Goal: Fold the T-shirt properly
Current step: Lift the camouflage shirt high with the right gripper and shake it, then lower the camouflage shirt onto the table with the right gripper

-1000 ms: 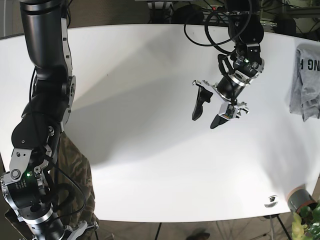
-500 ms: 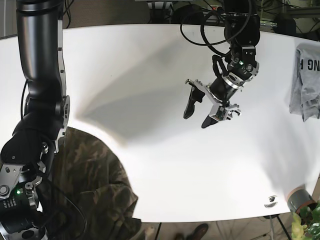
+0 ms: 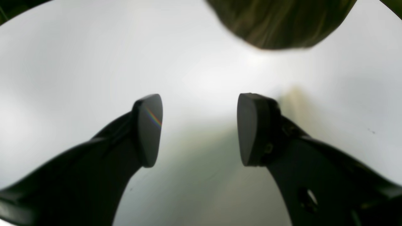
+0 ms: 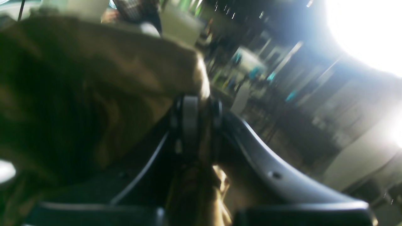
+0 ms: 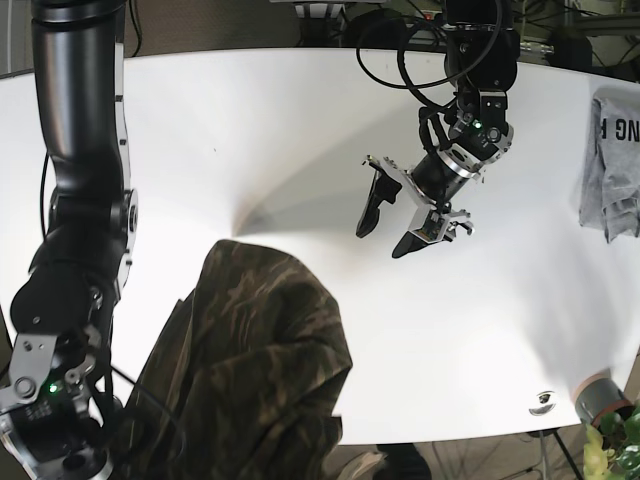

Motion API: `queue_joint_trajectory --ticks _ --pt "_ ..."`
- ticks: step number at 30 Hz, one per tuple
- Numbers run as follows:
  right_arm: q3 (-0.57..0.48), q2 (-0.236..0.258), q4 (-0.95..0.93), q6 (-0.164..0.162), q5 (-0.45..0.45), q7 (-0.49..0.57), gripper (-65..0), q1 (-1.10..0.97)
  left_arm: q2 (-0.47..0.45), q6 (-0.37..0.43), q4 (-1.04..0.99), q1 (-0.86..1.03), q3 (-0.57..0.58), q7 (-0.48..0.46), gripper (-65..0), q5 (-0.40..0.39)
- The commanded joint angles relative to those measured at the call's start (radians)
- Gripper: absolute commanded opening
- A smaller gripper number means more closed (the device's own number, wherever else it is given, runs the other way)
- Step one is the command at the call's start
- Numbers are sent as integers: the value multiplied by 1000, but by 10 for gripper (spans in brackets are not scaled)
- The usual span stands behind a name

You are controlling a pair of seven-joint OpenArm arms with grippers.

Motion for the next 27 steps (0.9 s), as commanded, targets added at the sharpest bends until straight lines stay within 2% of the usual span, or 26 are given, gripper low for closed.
queue_joint_trajectory --ticks 1,6,14,17,23,27 --pt "4 0 64 -3 -2 10 -629 -86 -1 -3 27 -6 -2 -29 -304 -18" --pt "4 -1 189 -3 -5 12 -629 -263 -1 -3 25 1 -4 -29 -304 -17" --pt "74 -73 261 -3 -5 12 -629 -498 -35 -3 25 -1 -5 -29 -304 -21" --pt "85 -93 279 -3 -5 12 -629 -565 -36 -3 25 -6 -51 -28 -304 -21" --pt "93 -161 282 -3 3 13 -629 -709 -35 -3 22 -33 -177 -26 -304 -21" --pt "90 -235 282 -3 4 15 -629 -828 -36 -3 21 -41 -243 -26 -304 -21"
